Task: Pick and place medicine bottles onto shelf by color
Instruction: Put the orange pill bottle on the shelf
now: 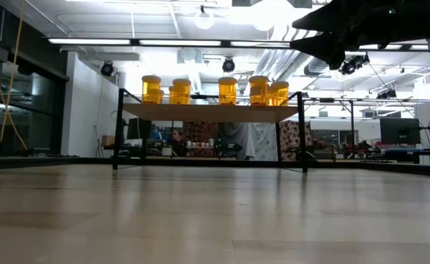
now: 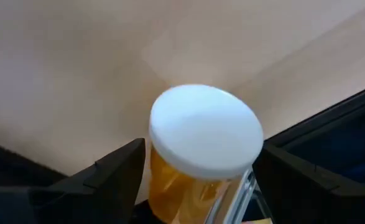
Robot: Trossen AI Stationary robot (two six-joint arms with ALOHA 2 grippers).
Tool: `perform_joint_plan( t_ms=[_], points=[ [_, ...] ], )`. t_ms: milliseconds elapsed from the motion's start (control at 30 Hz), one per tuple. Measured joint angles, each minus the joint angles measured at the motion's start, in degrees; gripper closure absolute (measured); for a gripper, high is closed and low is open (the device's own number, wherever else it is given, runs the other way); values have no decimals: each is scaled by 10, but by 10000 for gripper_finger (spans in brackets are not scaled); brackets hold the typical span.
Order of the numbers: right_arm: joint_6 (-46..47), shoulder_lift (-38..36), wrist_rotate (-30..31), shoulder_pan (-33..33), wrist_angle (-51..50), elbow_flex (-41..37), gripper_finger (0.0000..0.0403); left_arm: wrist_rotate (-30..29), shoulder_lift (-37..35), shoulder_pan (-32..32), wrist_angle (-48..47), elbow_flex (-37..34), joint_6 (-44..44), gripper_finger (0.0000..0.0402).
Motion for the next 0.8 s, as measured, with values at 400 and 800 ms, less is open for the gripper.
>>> perform_joint_plan(
  t_ms=[400, 800],
  points=[
    [0, 0, 0, 0, 0, 0, 146, 2, 5, 15, -5, 0, 67, 138],
    [0, 0, 0, 0, 0, 0, 146, 2, -20, 52, -6, 0, 141, 199]
  ],
)
